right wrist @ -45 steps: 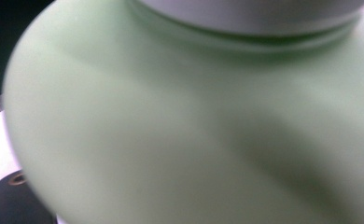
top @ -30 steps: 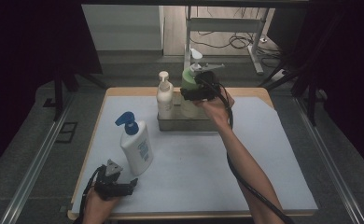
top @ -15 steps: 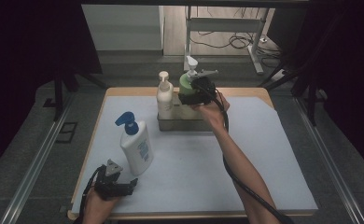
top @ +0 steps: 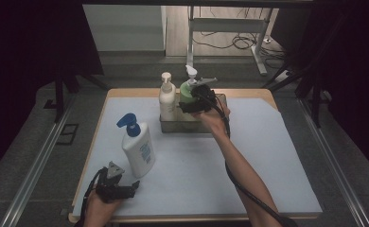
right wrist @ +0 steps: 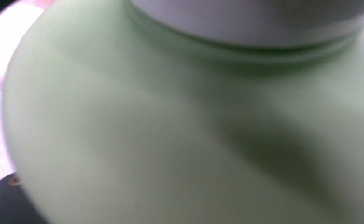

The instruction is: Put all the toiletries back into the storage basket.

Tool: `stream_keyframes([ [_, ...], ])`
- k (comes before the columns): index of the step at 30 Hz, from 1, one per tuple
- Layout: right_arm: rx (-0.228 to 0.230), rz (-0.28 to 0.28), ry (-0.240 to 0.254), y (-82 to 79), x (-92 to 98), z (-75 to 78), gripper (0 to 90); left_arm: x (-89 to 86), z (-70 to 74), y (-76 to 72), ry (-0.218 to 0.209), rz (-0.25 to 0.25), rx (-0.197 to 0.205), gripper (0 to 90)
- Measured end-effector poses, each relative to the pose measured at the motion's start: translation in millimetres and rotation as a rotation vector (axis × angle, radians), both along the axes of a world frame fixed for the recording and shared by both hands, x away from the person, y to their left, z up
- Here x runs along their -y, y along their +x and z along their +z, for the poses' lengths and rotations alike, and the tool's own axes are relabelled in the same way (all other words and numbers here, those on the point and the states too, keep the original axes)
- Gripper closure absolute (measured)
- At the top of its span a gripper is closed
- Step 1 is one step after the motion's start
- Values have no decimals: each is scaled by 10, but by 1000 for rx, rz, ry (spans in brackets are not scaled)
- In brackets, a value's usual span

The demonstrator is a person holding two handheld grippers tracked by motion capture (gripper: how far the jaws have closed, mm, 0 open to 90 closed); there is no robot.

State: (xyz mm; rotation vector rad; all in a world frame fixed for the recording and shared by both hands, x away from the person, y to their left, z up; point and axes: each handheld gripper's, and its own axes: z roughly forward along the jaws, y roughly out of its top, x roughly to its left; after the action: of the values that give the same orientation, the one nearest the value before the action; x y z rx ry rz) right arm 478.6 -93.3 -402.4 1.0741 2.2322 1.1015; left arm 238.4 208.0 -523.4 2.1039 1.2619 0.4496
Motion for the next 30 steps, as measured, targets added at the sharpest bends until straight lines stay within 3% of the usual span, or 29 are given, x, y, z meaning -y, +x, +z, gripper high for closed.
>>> stream_keyframes([
  [15,-26,10,6,-17,-39,-188,117,1,0,0,-1,1,0,120],
  [24,-21,12,9,-30,-70,-190,117,1,1,0,-1,1,0,120],
  [30,-23,34,-14,-17,-97,-180,114,2,0,0,-1,2,0,120],
])
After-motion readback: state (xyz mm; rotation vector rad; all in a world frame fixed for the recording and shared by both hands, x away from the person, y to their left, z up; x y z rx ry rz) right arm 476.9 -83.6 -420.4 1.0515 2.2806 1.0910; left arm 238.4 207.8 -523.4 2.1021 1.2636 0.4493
